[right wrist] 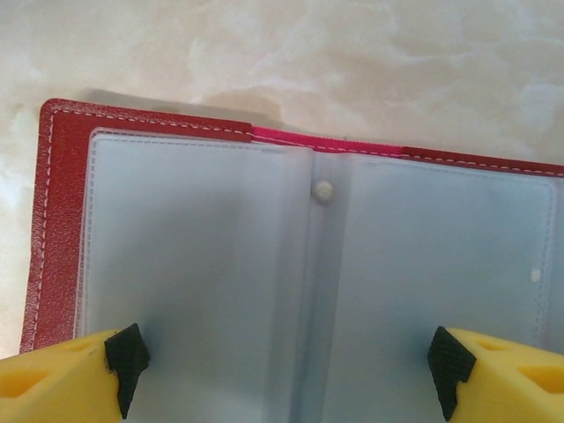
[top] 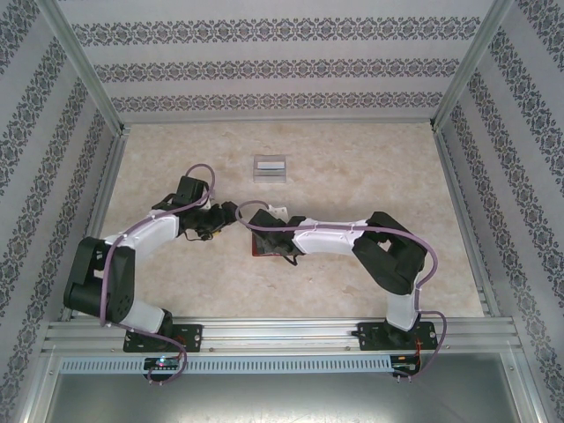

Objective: Put the credit cards into the card holder

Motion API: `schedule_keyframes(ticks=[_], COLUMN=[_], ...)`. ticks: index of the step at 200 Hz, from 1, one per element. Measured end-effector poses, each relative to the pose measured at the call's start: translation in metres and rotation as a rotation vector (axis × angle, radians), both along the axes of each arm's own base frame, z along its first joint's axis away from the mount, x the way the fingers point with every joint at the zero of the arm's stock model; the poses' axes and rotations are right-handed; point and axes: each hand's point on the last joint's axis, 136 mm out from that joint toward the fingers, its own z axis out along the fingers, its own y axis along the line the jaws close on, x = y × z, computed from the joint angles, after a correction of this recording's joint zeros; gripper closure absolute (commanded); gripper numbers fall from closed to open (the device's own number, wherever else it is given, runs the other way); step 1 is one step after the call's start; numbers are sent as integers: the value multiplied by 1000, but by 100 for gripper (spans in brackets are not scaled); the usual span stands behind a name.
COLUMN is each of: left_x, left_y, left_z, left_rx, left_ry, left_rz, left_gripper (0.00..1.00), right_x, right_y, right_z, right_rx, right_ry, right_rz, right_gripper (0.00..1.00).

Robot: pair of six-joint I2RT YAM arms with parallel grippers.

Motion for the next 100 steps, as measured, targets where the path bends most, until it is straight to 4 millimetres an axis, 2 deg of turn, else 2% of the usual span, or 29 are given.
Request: schedule_keyframes(ticks=[27,54,83,100], left_x=[3,11,11,10], left_y=[26,36,39,39], left_z=[24,49,49,48], left_rx=[137,192,210,210], left_ry=[-61,-127,-128,-123], left_rz=[60,82,89,89], left_gripper=[19,19,19,19], right_x=[0,-4,-1,2], right_y=[0,-6,-2,-2], right_z=[0,9,36,44], right_rx=[3,20,71,90], right_ry=[-2,-13,-59,-75], right_rz=[-1,3,20,16], right_gripper=[9,5,4,4])
